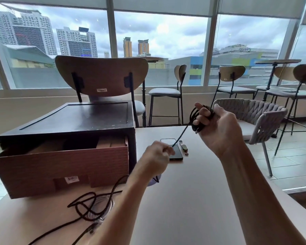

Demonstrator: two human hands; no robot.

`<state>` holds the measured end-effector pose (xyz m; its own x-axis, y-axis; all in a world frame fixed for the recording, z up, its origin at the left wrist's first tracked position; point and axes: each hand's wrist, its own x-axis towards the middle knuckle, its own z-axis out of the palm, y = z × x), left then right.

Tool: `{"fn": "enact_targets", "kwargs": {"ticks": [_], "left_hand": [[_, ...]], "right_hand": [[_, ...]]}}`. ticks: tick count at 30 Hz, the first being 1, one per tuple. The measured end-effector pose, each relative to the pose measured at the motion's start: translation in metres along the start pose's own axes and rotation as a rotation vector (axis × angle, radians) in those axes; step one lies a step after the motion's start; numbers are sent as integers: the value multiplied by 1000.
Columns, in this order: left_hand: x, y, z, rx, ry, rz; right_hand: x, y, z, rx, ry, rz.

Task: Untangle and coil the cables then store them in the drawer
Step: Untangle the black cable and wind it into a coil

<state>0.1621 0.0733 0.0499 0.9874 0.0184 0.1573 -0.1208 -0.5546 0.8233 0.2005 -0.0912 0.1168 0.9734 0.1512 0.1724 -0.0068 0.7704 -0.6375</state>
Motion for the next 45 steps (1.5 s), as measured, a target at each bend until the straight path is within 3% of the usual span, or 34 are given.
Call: {"fn": "enact_targets", "kwargs": {"ticks": [4,8,10,14,17,22,28,35,40,45], "left_hand": [[-14,23,-15,139,-198,60],[-23,41,-45,86,-89,206],[-26,45,-59,-9,16,259],[-31,46,-78,-151,204,346],[-33,47,-88,-325,255,370],[-37,46,-98,-377,186,390],[-25,31,-90,-349,317,264],[-13,23,-72,-399,516,226],[-10,19,-66,-403,371,172],[-12,27,-47,-258,221,150]], "right_hand": [[3,6,1,-141,51,-190],[3,17,1,-671,89,-331],[2,24,1,-931,6,-353],[-4,35,1,-1073,-264,-161],[-11,38,4,-1096,-421,-10],[-16,41,11,-1052,-545,35],[-22,35,20,-677,-596,46],[-23,34,16,-565,-786,148],[-20,27,8,-434,-747,133],[-10,22,6,-117,-564,164]]}}
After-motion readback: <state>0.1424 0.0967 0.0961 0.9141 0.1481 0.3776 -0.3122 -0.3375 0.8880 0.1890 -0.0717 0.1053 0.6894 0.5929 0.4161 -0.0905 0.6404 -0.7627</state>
